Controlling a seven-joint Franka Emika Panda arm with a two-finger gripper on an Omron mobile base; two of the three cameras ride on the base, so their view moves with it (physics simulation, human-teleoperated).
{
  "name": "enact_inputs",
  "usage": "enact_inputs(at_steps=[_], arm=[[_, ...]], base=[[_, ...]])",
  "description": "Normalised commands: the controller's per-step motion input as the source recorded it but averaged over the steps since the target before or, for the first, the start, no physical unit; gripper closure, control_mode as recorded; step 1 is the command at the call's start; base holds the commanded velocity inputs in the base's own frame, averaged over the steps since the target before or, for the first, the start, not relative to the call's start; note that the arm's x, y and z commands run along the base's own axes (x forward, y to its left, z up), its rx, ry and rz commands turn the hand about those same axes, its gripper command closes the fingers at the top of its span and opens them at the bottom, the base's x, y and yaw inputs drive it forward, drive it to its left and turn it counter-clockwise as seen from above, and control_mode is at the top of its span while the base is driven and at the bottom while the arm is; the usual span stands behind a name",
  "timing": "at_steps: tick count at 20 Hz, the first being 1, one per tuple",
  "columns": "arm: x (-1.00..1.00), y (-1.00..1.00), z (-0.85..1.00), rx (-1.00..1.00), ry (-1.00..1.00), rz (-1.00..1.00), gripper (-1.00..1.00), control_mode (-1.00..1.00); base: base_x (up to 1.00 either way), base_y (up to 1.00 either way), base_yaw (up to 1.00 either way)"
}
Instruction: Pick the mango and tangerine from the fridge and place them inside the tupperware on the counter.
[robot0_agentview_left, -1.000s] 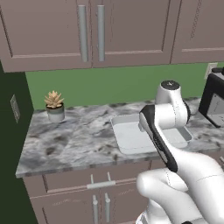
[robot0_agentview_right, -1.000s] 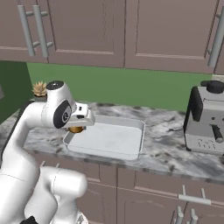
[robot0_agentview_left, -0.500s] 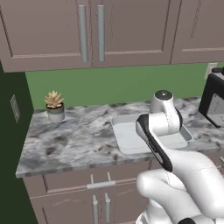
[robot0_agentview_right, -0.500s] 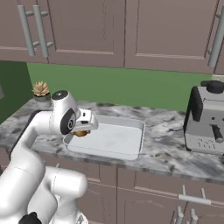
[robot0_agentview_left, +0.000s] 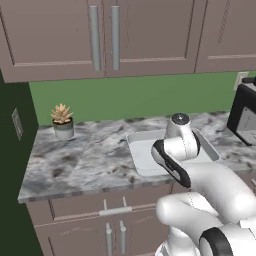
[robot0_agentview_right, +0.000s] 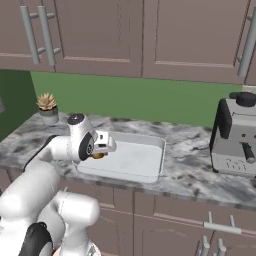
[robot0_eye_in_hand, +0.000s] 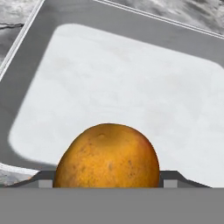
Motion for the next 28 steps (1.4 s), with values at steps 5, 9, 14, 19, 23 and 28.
enact_inputs(at_steps=[5,9,14,19,23,28], arm=[[0.51,-0.08,-0.28,0.0,0.0,0.0,1.0,-1.0],[0.54,-0.1,-0.28,0.0,0.0,0.0,1.0,-1.0],[0.53,-0.04,-0.36,0.0,0.05,0.0,1.0,-1.0],[0.3,0.0,-0.32,0.0,0.05,0.0,-1.0,-1.0],[0.0,0.0,0.03,0.0,-0.07,0.0,-1.0,-1.0],[-0.15,-0.09,0.48,0.0,-0.27,0.0,-1.0,-1.0]], base=[[0.0,0.0,0.0],[0.0,0.0,0.0],[0.0,0.0,0.0],[0.0,0.0,0.0],[0.0,0.0,0.0],[0.0,0.0,0.0]])
